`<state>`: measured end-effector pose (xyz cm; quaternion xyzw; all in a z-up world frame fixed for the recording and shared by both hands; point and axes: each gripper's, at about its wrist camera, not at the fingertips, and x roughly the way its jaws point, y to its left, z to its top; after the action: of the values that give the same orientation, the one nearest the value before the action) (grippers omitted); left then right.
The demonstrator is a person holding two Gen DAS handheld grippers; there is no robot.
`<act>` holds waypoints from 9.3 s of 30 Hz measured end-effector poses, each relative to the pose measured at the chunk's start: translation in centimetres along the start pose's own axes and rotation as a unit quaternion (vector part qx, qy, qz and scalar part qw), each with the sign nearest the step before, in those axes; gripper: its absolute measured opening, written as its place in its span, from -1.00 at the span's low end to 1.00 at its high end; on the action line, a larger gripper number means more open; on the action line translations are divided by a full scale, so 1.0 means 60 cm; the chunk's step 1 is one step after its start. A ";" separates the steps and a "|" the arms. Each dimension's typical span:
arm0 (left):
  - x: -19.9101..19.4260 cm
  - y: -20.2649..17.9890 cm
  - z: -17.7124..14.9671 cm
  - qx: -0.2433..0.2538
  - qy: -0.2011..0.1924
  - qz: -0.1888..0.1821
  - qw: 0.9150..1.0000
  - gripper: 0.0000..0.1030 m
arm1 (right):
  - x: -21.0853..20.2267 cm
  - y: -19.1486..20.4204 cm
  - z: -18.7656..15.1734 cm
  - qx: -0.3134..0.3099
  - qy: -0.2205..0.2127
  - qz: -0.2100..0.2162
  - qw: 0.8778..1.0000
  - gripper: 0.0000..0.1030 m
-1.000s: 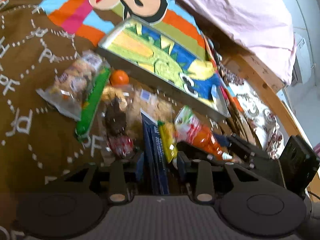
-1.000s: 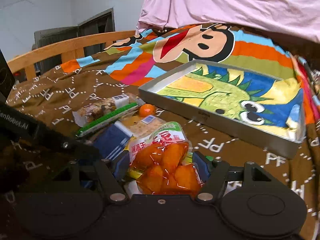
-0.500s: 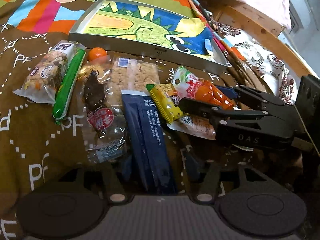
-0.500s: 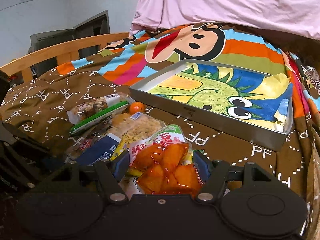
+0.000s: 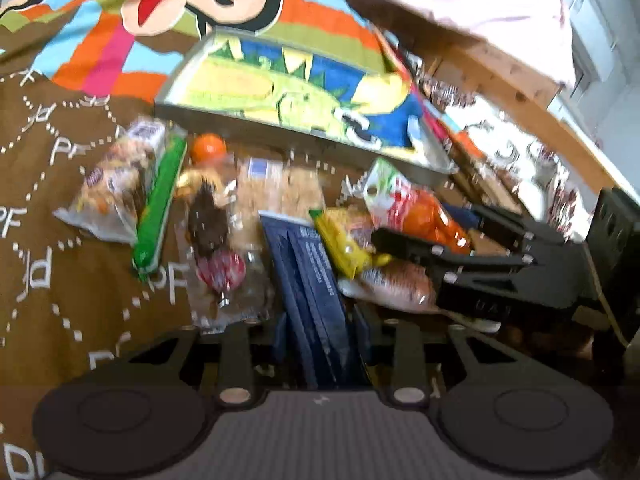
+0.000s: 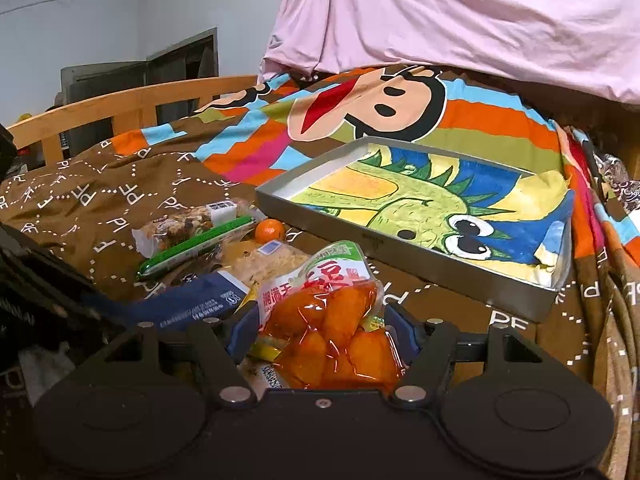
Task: Organize snacks
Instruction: 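Carry the blue box and orange bag into the metal tray and release both, then withdraw both tools from the tray back over the remaining snacks, then grasp the yellow wafer bar with the left tool while the right tool grasps the white tofu packet, then carry the yellow wafer bar and white tofu packet over the metal tray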
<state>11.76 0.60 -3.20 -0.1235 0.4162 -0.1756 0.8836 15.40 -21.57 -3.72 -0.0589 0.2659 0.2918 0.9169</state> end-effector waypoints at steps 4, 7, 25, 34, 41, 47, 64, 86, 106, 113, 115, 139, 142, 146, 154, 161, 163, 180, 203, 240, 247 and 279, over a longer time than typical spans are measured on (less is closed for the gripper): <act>-0.008 0.006 0.006 0.000 -0.015 -0.009 1.000 -0.33 | 0.003 0.000 0.005 0.002 0.000 -0.007 1.000 0.35; -0.015 0.012 0.010 -0.003 -0.025 -0.017 1.000 -0.36 | 0.007 0.001 0.011 0.002 0.000 -0.010 1.000 0.35; -0.018 0.033 0.040 0.017 -0.071 0.004 0.997 -0.43 | 0.026 0.003 0.027 -0.002 -0.003 -0.014 1.000 0.35; 0.016 0.053 0.125 0.034 -0.131 0.007 0.991 -0.43 | 0.049 -0.014 0.059 -0.015 -0.016 -0.023 0.999 0.35; 0.076 0.069 0.195 0.049 -0.156 0.011 0.987 -0.43 | 0.087 -0.048 0.098 -0.032 -0.029 -0.045 0.998 0.35; 0.125 0.085 0.240 0.035 -0.161 0.007 0.986 -0.43 | 0.139 -0.091 0.132 -0.013 -0.024 -0.069 0.997 0.35; 0.261 0.092 0.313 0.007 -0.097 0.033 0.995 -0.43 | 0.252 -0.136 0.147 -0.011 0.033 -0.105 0.994 0.35; 0.167 0.089 0.273 -0.019 -0.168 0.042 0.985 0.93 | 0.150 -0.122 0.146 0.036 -0.031 -0.136 0.990 0.81; -0.032 0.022 0.141 0.016 -0.243 0.069 0.967 0.99 | -0.087 -0.054 0.096 0.053 -0.130 -0.126 0.982 0.99; -0.061 -0.016 0.082 0.059 -0.227 0.066 0.970 0.99 | -0.131 -0.021 0.062 0.048 -0.123 -0.111 0.985 0.99; -0.065 -0.025 0.065 0.070 -0.218 0.066 0.971 0.99 | -0.144 -0.012 0.050 0.046 -0.119 -0.108 0.986 0.99; -0.104 -0.064 -0.087 0.094 -0.142 0.087 0.981 0.99 | -0.216 0.063 -0.046 0.006 -0.036 -0.029 0.999 0.99; -0.103 -0.060 -0.090 0.094 -0.135 0.088 0.982 0.99 | -0.211 0.065 -0.048 0.005 -0.030 -0.026 0.999 0.99; -0.096 -0.059 -0.078 0.107 -0.125 0.082 0.983 0.99 | -0.203 0.063 -0.052 0.009 -0.021 -0.024 0.999 0.99; -0.056 -0.063 -0.027 0.175 -0.088 0.041 0.980 0.99 | -0.184 0.048 -0.065 0.024 -0.006 -0.019 1.000 0.99; -0.006 -0.066 0.015 0.204 -0.042 0.034 0.977 0.99 | -0.167 0.020 -0.062 0.042 0.007 -0.027 0.999 0.99; 0.006 -0.067 0.029 0.215 -0.032 0.030 0.976 0.99 | -0.162 0.010 -0.059 0.044 0.011 -0.036 0.998 0.99; 0.147 -0.077 0.110 0.342 0.074 -0.103 0.931 0.99 | -0.074 -0.047 -0.024 -0.030 0.076 0.029 0.996 0.99; 0.199 -0.087 0.131 0.390 0.143 -0.122 0.902 0.25 | 0.037 -0.044 -0.008 -0.161 0.178 0.136 0.961 0.99; 0.103 -0.028 0.096 0.139 0.009 -0.074 0.988 0.07 | 0.004 -0.027 -0.039 -0.111 0.170 0.101 0.974 0.84; 0.094 -0.017 0.100 0.123 -0.011 -0.059 0.991 0.07 | -0.037 -0.007 -0.046 -0.084 0.133 0.049 0.986 0.28; 0.119 0.075 0.244 0.077 -0.115 0.041 0.990 0.07 | 0.043 -0.042 0.141 -0.092 0.033 -0.096 0.991 0.09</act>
<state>28.34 2.79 -0.65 -0.0570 0.3019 -0.1555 0.9388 22.47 -20.13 2.02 -0.1781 0.2609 0.2234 0.9221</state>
